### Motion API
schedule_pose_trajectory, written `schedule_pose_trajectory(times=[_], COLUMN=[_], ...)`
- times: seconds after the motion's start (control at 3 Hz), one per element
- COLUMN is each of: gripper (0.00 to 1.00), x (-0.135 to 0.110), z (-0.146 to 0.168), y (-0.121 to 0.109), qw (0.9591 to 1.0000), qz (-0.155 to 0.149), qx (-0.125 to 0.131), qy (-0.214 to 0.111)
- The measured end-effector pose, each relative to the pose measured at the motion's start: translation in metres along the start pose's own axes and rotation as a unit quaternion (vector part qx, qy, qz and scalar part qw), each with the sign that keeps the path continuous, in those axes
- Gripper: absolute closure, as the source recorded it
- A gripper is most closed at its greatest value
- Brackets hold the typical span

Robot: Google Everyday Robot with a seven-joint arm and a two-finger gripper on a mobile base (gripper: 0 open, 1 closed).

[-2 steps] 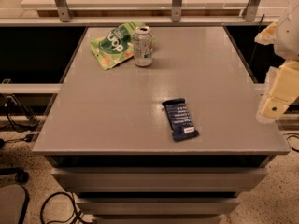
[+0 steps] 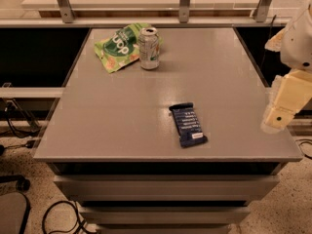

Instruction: Move rxbar blueberry near 7up can

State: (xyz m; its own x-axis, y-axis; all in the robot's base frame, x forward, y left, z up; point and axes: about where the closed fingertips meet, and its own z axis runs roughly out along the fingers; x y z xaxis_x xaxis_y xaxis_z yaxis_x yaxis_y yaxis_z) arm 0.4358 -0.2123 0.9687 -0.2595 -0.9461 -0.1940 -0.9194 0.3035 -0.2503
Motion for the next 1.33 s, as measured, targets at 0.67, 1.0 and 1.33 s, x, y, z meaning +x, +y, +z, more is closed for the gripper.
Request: schedule_pose_trajectory(times=[0.67, 1.0, 1.33], gripper=[0.00, 0.00, 0.00], x=[-0.023, -0.041, -0.059], z=[0.036, 0.059, 0.084], y=[0.011, 0.008, 0.006], qw=[0.9944, 0.9881, 0.9790], qz=[0.081, 0.128, 0.179], qx=[0.030, 0.038, 0.039], qy=[0.061, 0.076, 0.089])
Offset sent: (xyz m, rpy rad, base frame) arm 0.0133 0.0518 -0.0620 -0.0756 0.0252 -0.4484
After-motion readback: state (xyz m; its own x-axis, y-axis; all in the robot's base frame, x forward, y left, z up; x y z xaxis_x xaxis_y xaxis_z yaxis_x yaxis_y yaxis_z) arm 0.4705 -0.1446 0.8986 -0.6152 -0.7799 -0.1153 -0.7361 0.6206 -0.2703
